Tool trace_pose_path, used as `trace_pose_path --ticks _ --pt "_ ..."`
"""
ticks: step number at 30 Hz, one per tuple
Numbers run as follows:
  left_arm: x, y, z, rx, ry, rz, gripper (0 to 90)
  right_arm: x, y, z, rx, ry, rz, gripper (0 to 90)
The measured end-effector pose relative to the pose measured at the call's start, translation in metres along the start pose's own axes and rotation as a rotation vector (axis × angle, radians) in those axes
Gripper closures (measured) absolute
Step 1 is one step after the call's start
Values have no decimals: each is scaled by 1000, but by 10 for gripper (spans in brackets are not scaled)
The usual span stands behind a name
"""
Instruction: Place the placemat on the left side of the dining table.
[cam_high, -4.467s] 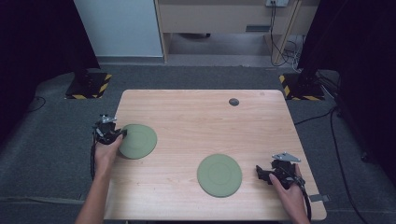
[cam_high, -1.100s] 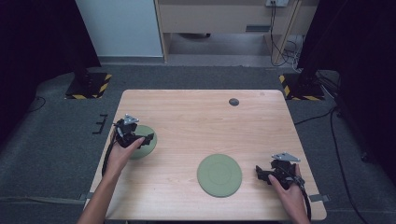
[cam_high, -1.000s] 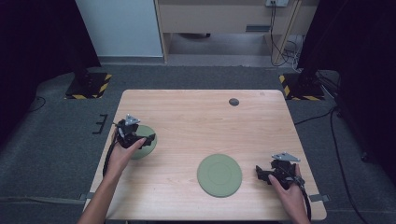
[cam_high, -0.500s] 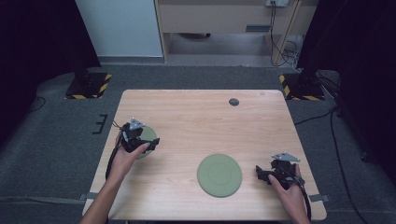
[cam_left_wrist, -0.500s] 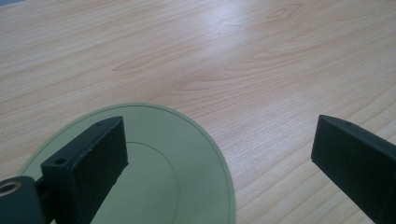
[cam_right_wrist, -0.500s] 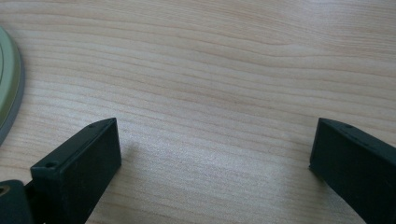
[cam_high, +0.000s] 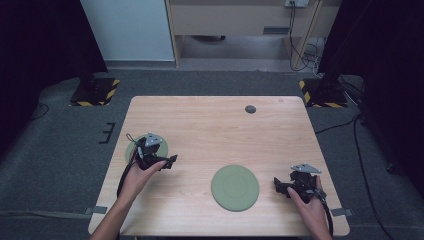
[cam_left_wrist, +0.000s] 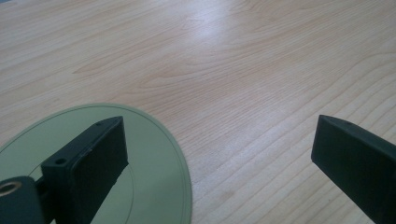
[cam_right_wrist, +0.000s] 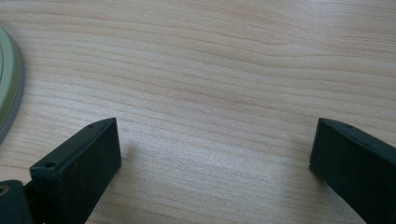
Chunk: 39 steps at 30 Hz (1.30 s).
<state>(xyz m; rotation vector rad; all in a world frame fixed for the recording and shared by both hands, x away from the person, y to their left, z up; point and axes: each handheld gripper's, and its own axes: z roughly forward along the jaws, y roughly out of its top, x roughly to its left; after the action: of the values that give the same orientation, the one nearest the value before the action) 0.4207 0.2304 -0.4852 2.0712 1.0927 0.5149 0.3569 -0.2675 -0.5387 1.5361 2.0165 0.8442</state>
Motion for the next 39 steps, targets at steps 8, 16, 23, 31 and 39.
trace_pose_path --ticks 8,16,23,31,39 --pt "-15 2 0 1 -27 33 28 0 0 0 1 0 -1 21" --pt "-29 0 -3 -16 -39 60 31 0 -1 -1 0 -1 -1 21" --pt "-37 -3 -4 -11 -65 73 29 0 -1 -1 0 -1 -2 21" --pt "-49 -8 -7 -12 -93 94 29 0 -1 -1 0 -1 0 21" --pt "-57 -16 -8 -2 -114 106 27 0 -1 -1 0 -1 -1 20"
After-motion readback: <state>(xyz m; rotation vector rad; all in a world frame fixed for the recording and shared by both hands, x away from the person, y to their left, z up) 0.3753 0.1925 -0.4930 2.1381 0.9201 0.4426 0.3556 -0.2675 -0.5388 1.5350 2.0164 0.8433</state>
